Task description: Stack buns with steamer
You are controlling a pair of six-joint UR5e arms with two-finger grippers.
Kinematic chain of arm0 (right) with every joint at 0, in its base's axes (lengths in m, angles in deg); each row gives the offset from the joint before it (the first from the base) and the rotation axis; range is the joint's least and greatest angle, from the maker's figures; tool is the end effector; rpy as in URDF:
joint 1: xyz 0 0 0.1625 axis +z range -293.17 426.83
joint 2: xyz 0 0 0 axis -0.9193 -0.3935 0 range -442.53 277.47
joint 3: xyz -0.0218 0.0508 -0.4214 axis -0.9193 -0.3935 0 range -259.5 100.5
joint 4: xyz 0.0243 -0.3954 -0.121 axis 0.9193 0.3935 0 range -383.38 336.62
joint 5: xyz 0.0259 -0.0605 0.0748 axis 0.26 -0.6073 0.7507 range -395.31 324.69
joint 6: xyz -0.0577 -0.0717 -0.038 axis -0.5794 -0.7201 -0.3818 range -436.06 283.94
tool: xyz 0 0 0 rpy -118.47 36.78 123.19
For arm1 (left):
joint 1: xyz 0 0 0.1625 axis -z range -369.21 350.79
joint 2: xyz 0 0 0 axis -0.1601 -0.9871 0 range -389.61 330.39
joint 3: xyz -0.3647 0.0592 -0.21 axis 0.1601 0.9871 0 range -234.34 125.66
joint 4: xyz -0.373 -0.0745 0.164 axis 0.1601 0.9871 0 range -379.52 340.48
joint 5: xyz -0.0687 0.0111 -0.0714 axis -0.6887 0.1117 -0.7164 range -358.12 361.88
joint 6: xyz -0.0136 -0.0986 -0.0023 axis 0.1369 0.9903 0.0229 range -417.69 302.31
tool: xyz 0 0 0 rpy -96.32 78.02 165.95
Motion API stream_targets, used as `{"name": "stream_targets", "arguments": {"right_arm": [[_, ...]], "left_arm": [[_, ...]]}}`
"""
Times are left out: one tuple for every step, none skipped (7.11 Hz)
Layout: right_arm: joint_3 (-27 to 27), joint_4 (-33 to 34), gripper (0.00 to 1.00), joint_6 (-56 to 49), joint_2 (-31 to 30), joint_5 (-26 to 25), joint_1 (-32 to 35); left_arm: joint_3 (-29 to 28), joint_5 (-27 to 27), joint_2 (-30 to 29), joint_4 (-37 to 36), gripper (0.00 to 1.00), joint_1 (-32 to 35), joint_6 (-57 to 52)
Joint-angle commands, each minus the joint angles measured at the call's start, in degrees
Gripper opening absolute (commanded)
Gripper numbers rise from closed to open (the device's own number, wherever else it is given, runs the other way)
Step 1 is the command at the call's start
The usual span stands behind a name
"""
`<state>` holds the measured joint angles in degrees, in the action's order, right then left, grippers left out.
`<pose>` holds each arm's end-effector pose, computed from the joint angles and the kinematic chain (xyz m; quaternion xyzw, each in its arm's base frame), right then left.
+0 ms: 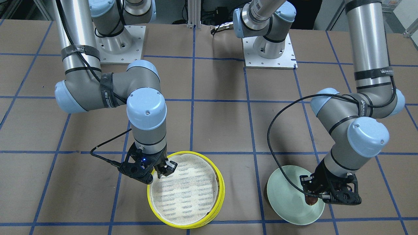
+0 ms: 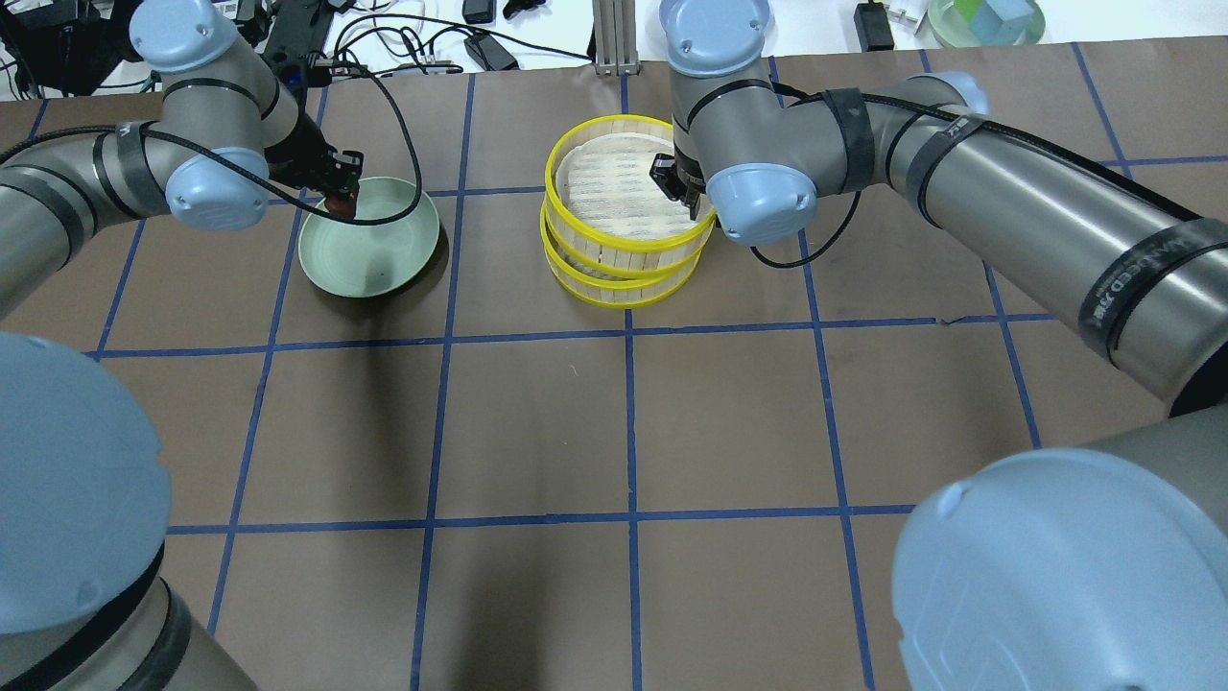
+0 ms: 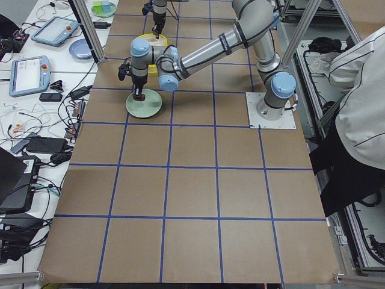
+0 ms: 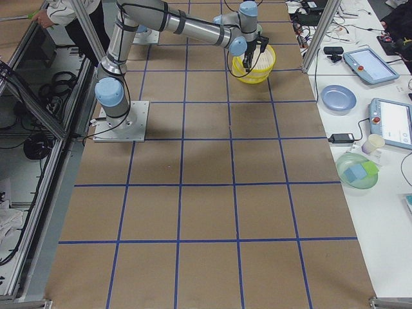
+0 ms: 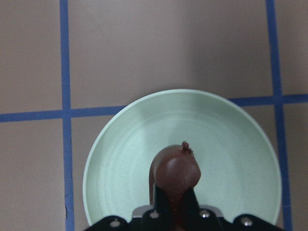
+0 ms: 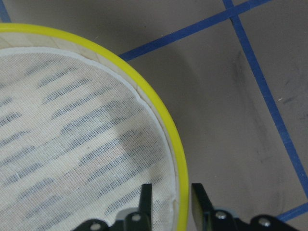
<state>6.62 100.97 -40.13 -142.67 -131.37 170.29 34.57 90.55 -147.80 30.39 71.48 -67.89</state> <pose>0.2771 -0.6299 0.2758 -0.1978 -0.9761 0.0882 0.0174 -0.0255 -0.6826 0.2839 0.0091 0.9935 -0.1135 0.0079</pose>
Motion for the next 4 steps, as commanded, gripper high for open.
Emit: {"name": "stream_targets", "arguments": {"right_arm": [[0.1,-0.1,0.39,0.9,-0.4,0.1,0.4],[0.2,-0.2,0.43,2.0,-0.3,0.1,2.1],[0.2,-0.4,0.46,4.9,-0.2,0.1,3.5],[0.3,-1.1,0.46,5.2,-0.4,-0.4,4.1]], "left_arm": [[-2.8,-4.5,3.6,2.6,0.00,4.4,12.9],[-3.5,-8.5,4.4,2.7,0.00,4.6,16.2],[-3.6,-10.1,5.2,2.7,0.00,4.6,17.9],[-3.7,-9.9,6.2,4.0,0.00,4.3,17.6]]}}
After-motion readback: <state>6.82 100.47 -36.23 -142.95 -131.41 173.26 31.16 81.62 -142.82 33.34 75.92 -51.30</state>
